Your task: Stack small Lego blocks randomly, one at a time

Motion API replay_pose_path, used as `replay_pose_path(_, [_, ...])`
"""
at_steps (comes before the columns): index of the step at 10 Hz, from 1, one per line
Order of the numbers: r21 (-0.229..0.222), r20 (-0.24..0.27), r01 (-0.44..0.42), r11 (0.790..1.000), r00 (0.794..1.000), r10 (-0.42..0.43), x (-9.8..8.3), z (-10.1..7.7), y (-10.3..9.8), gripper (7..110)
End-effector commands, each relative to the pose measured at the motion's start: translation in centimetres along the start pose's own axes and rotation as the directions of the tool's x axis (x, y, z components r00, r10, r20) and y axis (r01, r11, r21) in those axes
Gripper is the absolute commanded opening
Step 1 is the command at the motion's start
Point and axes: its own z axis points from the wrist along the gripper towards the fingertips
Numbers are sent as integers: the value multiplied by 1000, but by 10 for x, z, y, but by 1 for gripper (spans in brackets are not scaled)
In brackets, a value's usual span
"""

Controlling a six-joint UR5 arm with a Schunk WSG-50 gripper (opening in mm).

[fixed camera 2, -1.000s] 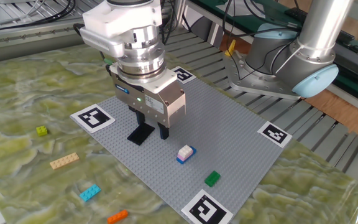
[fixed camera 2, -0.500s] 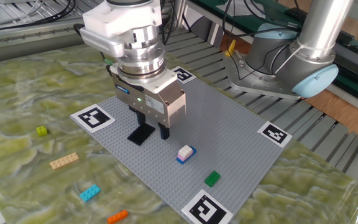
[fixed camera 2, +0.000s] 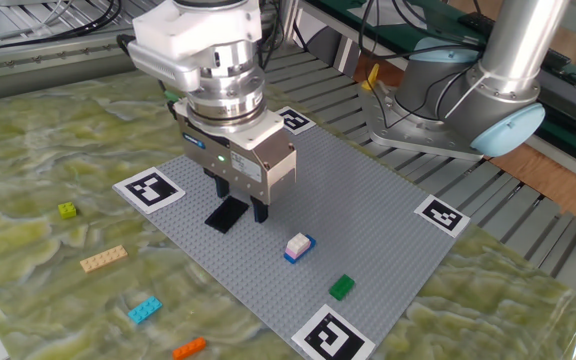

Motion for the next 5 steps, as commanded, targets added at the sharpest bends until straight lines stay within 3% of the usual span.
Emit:
replay_pose_path(1, [-50, 12, -17, 999, 1000, 17, -8, -4, 18, 66])
replay_pose_path(5, [-72, 20, -37, 997, 999, 39, -24, -6, 39, 66])
